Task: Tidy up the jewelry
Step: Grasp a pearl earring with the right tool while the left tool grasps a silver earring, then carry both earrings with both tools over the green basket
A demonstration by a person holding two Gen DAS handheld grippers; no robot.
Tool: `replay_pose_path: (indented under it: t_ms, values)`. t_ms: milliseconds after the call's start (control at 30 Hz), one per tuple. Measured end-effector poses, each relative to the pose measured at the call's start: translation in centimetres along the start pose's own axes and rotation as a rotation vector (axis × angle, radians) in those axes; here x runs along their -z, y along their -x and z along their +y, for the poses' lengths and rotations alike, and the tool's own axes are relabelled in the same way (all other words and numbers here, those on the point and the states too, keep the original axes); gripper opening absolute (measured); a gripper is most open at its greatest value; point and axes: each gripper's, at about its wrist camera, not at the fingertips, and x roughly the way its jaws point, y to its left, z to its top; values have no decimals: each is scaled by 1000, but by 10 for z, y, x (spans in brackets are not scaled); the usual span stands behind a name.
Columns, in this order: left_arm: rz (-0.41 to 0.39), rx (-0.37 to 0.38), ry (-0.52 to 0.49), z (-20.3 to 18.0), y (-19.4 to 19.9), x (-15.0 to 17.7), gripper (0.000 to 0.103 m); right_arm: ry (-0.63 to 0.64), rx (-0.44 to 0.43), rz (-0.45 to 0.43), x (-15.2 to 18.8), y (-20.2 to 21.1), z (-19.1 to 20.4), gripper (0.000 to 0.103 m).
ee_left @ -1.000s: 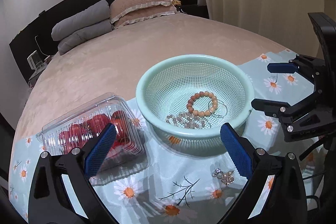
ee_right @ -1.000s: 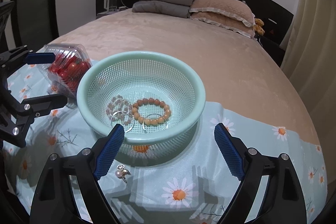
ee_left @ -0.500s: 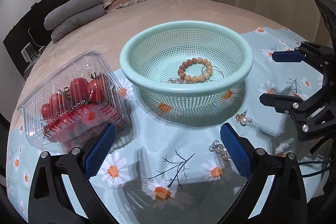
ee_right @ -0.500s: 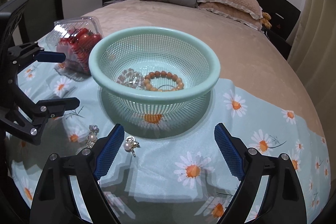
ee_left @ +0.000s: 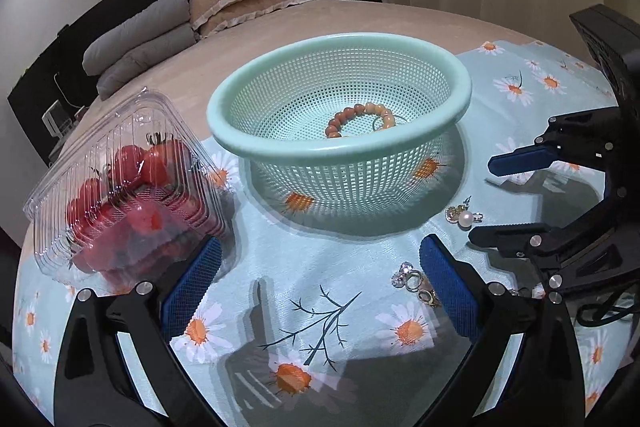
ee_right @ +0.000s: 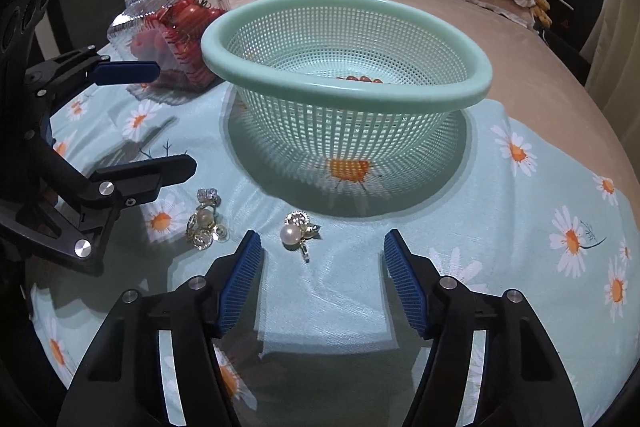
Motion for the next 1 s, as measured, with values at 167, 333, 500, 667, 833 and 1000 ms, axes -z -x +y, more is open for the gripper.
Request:
replay_pose_path:
  t_ms: [167, 333, 500, 667, 833, 1000]
  values:
    - [-17, 57, 15, -2, 1, 2, 97, -15, -22, 3, 2, -5, 1, 40]
    - [-4, 96, -3, -7, -4, 5, 82, -30, -55, 1, 3, -7, 1, 30]
    - [25, 176, -7, -14, -11, 7, 61, -26, -75, 8, 6, -10, 5, 20]
    - [75, 259, -21, -21, -22, 12, 33, -37, -87, 13, 5, -11, 2, 11]
    - [81, 285, 8, -20, -21, 12, 19, -37, -61, 1, 8, -7, 3, 3]
    - [79, 279, 33, -13, -17, 11, 12, -35, -53, -5, 9, -1, 1, 2]
